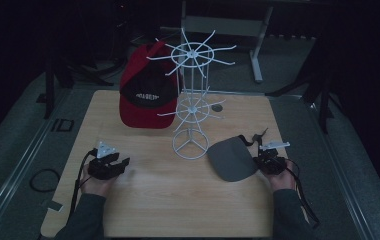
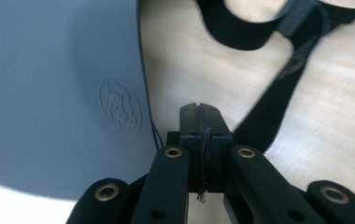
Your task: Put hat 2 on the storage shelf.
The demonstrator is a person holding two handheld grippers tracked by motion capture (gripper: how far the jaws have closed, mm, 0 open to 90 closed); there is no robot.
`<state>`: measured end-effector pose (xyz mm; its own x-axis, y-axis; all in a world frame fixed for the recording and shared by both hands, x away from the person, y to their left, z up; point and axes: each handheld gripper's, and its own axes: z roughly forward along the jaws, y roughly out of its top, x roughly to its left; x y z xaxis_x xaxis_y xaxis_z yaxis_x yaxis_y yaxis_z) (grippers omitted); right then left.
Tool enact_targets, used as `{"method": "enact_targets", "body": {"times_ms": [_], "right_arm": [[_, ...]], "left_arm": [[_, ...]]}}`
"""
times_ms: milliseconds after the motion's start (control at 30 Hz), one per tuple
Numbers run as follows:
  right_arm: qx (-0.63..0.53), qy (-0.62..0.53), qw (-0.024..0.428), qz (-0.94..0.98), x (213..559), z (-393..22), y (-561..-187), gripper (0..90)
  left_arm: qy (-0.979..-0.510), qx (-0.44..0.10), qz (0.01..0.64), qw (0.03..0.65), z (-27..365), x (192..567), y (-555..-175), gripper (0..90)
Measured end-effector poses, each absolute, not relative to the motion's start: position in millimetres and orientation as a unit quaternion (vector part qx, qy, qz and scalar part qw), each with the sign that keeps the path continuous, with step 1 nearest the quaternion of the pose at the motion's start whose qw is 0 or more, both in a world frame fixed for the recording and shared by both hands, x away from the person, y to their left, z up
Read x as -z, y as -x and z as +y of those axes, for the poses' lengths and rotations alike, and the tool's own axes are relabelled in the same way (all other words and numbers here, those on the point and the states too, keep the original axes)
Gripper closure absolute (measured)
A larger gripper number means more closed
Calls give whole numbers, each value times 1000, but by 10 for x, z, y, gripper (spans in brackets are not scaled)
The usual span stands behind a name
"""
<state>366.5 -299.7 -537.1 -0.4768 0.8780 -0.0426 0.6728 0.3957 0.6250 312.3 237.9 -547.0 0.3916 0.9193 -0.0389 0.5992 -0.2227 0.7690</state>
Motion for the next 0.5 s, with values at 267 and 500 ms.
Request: {"method": "enact_targets", "body": {"times_ms": [267,500], "right_arm": [[-281,-485,193,805,5343,-3075,-3639,833],[-301,-505,216,780,5236,-3252,-3882,771]], "left_arm": [[-751,-220,504,364,2376,5467,-3125,513],[-750,-220,506,365,2385,5466,-3127,512]]}}
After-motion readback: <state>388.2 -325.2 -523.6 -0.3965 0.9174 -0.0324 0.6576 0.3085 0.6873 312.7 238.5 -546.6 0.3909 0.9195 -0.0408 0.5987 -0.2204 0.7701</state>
